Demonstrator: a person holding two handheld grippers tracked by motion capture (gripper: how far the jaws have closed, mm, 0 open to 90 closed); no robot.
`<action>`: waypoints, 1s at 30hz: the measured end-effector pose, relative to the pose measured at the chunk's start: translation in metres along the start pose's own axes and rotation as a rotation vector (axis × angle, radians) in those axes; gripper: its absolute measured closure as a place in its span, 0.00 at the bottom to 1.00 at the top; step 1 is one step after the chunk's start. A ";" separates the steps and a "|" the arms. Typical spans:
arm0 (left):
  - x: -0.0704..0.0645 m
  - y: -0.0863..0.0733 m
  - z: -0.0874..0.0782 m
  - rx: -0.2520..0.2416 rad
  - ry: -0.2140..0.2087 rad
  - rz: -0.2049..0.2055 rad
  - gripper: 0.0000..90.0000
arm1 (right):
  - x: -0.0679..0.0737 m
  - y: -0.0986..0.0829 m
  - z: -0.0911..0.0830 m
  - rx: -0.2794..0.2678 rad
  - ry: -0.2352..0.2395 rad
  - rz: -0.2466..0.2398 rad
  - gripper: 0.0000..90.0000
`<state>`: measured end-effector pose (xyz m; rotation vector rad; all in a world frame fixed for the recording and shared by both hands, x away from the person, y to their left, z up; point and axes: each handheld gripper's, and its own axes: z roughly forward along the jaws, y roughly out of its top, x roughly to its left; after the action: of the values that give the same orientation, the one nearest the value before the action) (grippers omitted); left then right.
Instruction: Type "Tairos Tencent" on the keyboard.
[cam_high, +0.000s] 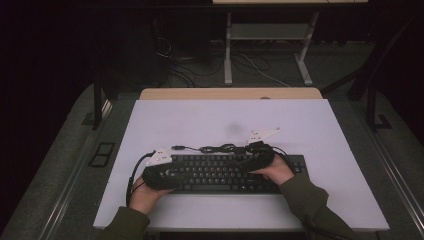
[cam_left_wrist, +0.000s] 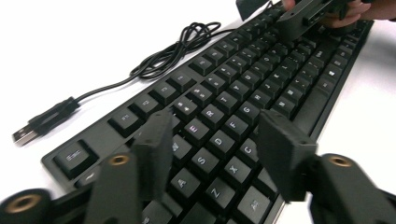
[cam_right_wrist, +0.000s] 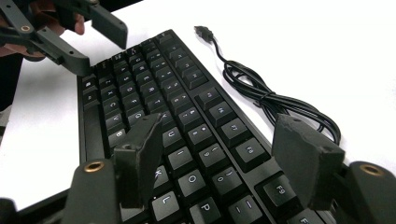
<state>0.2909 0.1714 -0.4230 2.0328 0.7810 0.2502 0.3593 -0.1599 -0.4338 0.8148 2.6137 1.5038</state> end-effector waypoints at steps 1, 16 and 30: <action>0.001 0.000 0.000 -0.001 0.002 -0.001 0.58 | 0.000 0.000 0.000 0.000 -0.001 0.001 0.36; 0.004 -0.001 0.008 0.027 -0.037 -0.010 0.99 | 0.000 0.000 0.001 -0.005 -0.006 -0.005 0.35; 0.005 -0.002 0.018 0.065 -0.040 -0.007 0.99 | 0.000 0.000 0.001 -0.007 -0.008 -0.007 0.35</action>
<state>0.3026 0.1629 -0.4355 2.0896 0.7807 0.1817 0.3597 -0.1598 -0.4344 0.8086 2.6020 1.5041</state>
